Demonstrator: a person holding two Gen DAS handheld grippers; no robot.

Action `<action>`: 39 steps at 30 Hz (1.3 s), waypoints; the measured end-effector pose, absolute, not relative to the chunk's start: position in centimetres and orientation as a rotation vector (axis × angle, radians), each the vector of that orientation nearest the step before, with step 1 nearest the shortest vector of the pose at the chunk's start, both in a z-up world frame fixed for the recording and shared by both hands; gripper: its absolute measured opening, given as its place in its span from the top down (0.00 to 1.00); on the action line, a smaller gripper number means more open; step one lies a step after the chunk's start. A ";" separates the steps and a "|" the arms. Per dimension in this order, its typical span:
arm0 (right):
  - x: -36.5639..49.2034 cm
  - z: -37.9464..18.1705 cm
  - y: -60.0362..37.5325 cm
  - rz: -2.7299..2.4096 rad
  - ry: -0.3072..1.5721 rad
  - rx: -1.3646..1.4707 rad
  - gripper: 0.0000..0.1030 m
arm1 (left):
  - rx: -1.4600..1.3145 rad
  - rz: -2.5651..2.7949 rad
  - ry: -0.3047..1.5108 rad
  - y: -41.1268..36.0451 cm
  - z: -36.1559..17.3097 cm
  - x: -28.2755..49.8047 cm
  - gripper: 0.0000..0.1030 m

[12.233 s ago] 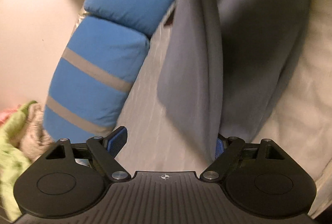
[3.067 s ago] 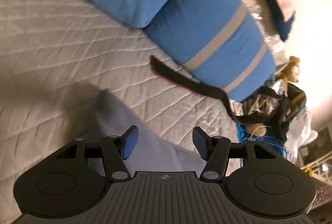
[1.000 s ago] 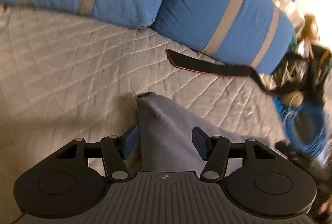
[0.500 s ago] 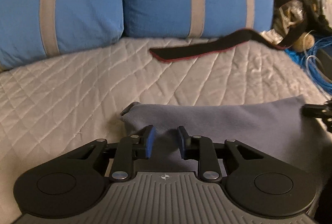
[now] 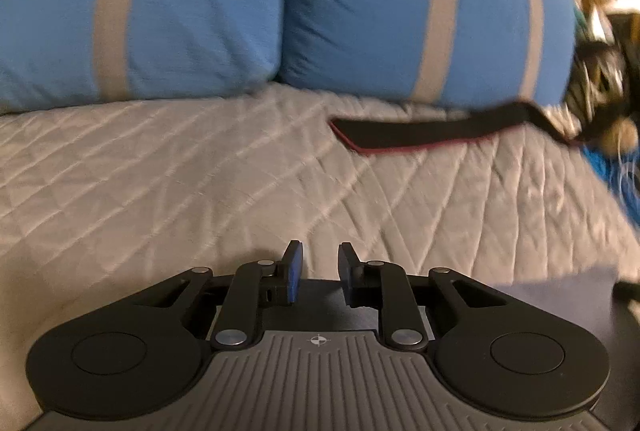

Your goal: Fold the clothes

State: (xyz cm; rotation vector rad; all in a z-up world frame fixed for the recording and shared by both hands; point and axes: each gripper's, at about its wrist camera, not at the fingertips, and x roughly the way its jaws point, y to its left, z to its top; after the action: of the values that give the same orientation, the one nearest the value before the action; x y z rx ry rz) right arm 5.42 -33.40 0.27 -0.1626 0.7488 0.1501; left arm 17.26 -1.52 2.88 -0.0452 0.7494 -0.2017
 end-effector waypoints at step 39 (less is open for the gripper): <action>1.4 -0.1 -34.3 0.261 0.865 -0.062 0.84 | 0.277 -0.334 0.992 -4.0 1.6 5.8 0.95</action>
State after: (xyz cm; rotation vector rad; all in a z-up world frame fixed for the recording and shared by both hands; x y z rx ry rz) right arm 1.43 -34.28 -0.08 -0.0620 0.8652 0.2608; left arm 5.76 -3.99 1.57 0.2775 0.9924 -0.3335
